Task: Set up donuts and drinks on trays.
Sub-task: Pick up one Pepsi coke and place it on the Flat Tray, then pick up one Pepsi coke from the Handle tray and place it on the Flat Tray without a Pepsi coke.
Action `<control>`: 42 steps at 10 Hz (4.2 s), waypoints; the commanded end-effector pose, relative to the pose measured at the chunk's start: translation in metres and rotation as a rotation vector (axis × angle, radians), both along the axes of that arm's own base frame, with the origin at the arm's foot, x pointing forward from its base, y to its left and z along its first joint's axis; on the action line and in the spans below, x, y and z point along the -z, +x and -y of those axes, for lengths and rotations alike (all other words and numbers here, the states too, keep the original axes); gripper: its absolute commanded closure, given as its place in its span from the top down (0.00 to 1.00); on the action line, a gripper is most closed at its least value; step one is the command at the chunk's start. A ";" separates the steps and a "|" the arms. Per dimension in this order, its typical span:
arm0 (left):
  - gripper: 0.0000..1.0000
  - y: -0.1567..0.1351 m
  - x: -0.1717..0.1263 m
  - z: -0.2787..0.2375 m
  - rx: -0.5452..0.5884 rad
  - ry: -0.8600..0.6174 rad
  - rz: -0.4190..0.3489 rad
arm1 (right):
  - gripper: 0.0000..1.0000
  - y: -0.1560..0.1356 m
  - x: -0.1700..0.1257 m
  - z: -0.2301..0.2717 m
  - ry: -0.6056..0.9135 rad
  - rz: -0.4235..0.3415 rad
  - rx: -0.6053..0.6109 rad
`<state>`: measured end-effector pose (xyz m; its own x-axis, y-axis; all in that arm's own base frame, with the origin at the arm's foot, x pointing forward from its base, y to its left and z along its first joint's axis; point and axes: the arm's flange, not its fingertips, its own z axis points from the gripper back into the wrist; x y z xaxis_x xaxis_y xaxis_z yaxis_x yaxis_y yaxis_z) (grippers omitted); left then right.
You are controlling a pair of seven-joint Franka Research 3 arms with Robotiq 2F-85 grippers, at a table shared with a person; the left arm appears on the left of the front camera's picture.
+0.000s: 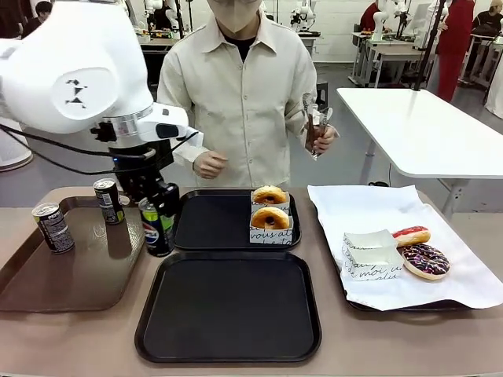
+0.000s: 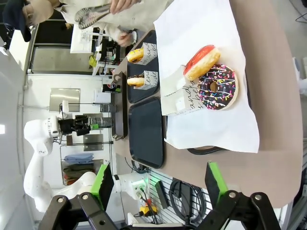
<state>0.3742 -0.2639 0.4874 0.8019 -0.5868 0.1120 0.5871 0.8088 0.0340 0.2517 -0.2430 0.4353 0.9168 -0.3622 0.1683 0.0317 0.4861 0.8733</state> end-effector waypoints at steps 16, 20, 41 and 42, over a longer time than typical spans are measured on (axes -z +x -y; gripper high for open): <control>0.59 0.134 0.079 0.074 -0.297 0.013 -0.017 | 1.00 0.002 -0.002 0.001 0.021 0.018 0.007; 0.59 0.161 0.091 0.071 -0.325 -0.039 0.054 | 1.00 0.002 -0.002 0.001 0.021 0.018 0.007; 1.00 0.062 0.021 -0.131 -0.458 0.006 0.152 | 1.00 0.002 -0.002 0.001 0.021 0.018 0.007; 1.00 0.073 0.013 -0.160 -0.525 0.025 0.118 | 1.00 0.002 -0.002 0.001 0.021 0.018 0.007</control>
